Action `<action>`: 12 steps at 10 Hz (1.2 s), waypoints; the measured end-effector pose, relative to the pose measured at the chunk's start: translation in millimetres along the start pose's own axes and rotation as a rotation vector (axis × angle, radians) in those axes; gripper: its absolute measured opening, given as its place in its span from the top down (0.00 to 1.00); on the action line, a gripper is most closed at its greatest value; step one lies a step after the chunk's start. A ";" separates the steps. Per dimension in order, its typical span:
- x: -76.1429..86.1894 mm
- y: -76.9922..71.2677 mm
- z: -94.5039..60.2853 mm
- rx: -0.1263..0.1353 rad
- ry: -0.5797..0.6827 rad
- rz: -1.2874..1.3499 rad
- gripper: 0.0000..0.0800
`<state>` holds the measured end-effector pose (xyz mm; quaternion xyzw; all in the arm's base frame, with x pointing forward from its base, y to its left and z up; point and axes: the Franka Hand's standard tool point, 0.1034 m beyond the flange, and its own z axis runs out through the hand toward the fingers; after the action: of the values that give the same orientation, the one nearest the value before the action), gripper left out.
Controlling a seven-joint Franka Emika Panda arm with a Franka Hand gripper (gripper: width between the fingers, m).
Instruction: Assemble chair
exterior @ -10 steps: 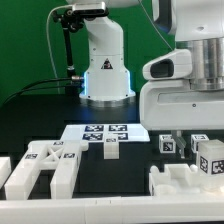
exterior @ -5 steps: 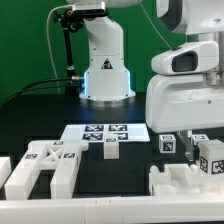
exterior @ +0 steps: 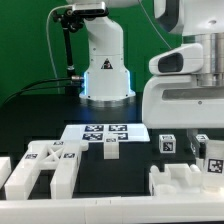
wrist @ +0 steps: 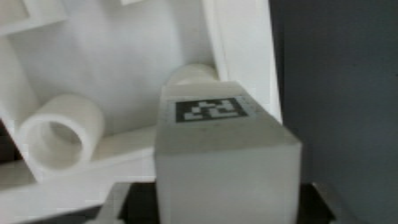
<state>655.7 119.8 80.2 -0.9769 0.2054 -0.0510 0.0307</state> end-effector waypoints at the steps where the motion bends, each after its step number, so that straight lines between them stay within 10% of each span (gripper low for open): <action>1: 1.1 1.8 0.6 0.007 -0.004 0.105 0.63; 8: 0.5 10.7 2.3 0.036 -0.046 0.802 0.63; 10: 0.4 11.0 3.0 0.034 -0.043 0.712 0.54; 12: -2.4 7.4 2.6 0.015 -0.055 0.343 0.22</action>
Offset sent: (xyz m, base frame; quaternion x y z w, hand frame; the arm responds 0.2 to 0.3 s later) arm -0.0102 -0.0048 -0.0098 0.0179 -0.0338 0.3210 0.9463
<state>650.9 114.0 76.8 -0.9282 0.3679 -0.0200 0.0520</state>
